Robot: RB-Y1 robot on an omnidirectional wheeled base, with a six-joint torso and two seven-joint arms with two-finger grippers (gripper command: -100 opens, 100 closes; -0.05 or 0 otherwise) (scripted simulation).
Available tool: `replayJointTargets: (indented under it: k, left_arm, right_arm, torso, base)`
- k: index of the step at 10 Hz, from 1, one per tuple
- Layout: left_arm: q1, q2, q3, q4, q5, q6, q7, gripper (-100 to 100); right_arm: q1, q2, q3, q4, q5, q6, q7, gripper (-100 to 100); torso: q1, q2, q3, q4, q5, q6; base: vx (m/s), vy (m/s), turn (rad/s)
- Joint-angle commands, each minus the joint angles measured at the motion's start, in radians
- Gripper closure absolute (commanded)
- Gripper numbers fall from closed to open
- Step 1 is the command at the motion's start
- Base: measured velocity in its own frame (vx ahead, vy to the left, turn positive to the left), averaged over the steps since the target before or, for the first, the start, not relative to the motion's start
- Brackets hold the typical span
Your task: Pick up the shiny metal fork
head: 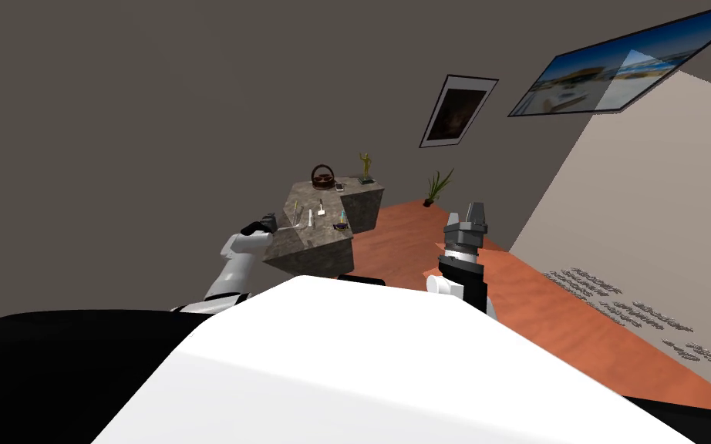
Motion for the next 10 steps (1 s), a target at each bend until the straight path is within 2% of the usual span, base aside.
replayJointTargets:
  k: [1,2,3,4,5,6,7,8,9,10]
  left_arm:
    - [-0.007,0.02,0.005,0.05,0.012,0.034,-0.002,-100]
    - [-0.032,0.061,0.018,0.08,0.029,0.075,-0.005,-100]
    - [-0.032,0.061,0.018,0.116,0.029,0.093,-0.005,-100]
    - [-0.032,0.061,0.018,0.12,0.029,0.093,-0.005,-100]
    - [-0.057,0.101,0.03,0.175,0.046,0.13,-0.009,-100]
    - [-0.057,0.101,0.03,0.181,0.046,0.151,-0.009,-100]
    - [-0.08,0.14,0.041,0.215,0.064,0.185,-0.015,-100]
    - [-0.08,0.14,0.041,0.243,0.064,0.208,-0.015,-100]
    - [-0.104,0.179,0.049,0.285,0.082,0.237,-0.022,-100]
    - [-0.104,0.179,0.049,0.294,0.082,0.265,-0.022,-100]
  right_arm:
    - [0.0,0.0,0.0,0.0,0.0,0.0,0.0,0]
    - [0.0,0.0,0.0,0.0,0.0,0.0,0.0,0]
    - [0.0,0.0,0.0,0.0,0.0,0.0,0.0,0]
    - [0.0,0.0,0.0,0.0,0.0,0.0,0.0,0]
    - [0.0,0.0,0.0,0.0,0.0,0.0,0.0,0]
    - [0.0,0.0,0.0,0.0,0.0,0.0,0.0,0]
    - [0.0,0.0,0.0,0.0,0.0,0.0,0.0,0]
    - [0.0,0.0,0.0,0.0,0.0,0.0,0.0,0]
    - [0.0,0.0,0.0,0.0,0.0,0.0,0.0,0]
    - [0.0,0.0,0.0,0.0,0.0,0.0,0.0,0]
  torso:
    - [0.0,0.0,0.0,0.0,0.0,0.0]
    - [0.0,0.0,0.0,0.0,0.0,-0.001]
    - [0.0,0.0,0.0,0.0,0.0,0.0]
    - [0.001,0.0,0.0,0.0,0.0,-0.001]
    - [0.001,0.001,0.0,0.0,0.0,-0.001]
    - [0.001,0.001,0.0,0.0,0.0,0.0]
    - [0.001,0.001,0.0,0.0,0.0,-0.001]
    - [0.001,0.001,0.0,0.0,0.0,0.0]
    - [0.001,0.001,0.0,0.0,0.0,-0.001]
    - [0.001,0.001,0.001,0.0,0.0,0.0]
  base:
    - [0.006,-0.014,-0.1]
    - [0.003,-0.017,-0.198]
    - [0.001,-0.008,-0.107]
    - [0.0,-0.002,0.019]
    - [0.0,-0.009,-0.18]
    - [0.0,-0.003,-0.101]
    - [-0.001,-0.006,-0.148]
    - [-0.001,-0.001,-0.104]
    - [-0.002,-0.004,-0.192]
    - [-0.002,0.003,-0.093]
